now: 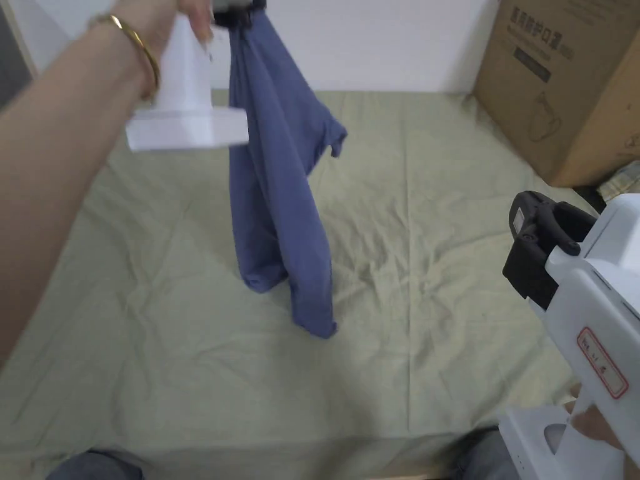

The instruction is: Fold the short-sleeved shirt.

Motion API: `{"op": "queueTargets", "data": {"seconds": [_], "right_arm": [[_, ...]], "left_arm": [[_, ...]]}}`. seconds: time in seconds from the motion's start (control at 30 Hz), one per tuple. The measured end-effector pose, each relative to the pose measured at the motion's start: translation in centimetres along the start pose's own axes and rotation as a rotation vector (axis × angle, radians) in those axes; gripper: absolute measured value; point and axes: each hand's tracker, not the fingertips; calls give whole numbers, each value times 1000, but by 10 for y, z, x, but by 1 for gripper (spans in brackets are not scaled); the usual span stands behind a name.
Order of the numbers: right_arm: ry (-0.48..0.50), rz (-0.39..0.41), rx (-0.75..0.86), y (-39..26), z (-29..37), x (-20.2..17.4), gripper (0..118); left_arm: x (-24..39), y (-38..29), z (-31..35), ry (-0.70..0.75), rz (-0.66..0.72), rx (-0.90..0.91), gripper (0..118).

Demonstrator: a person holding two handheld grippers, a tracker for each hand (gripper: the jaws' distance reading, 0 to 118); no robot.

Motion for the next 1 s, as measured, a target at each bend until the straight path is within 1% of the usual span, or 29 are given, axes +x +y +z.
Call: {"op": "queueTargets", "data": {"seconds": [0.03,0.2,0.33,0.47,0.53,0.57,0.63,0.7,0.77,0.8,0.83,0.87,0.97,1.0], "right_arm": [[-6,-1,-8,-2,-2,2,0],[-24,-16,-51,-11,-20,8,0],[-23,-26,-93,-21,-39,11,0],[-13,-30,-127,-30,-52,13,0],[-10,-32,-141,-33,-57,13,0],[-9,-34,-146,-34,-58,13,0],[-5,-37,-153,-36,-61,13,0],[-1,-32,-153,-36,-61,13,0],[8,-21,-148,-34,-62,10,0],[13,-17,-143,-32,-63,9,0],[18,-16,-137,-30,-64,8,0],[25,-13,-131,-29,-65,6,0],[49,-8,-103,-23,-68,0,0],[55,-5,-91,-21,-69,-4,0]], "left_arm": [[5,-22,-20,17,-25,-56,0],[22,-137,-101,26,-49,-345,0],[33,-221,-134,36,-82,-531,0],[34,-277,-153,55,-57,-648,0],[34,-293,-157,61,-75,-656,0],[33,-297,-156,60,-79,-644,11],[31,-291,-150,72,-80,-588,23],[22,-271,-144,51,-49,-548,52],[11,-246,-125,-1,30,-419,85],[6,-230,-112,-12,72,-326,97],[1,-217,-100,-20,87,-241,106],[-4,-203,-84,-26,95,-141,112],[-16,-174,-35,13,39,134,113],[-19,-170,-18,53,10,192,114]]}}
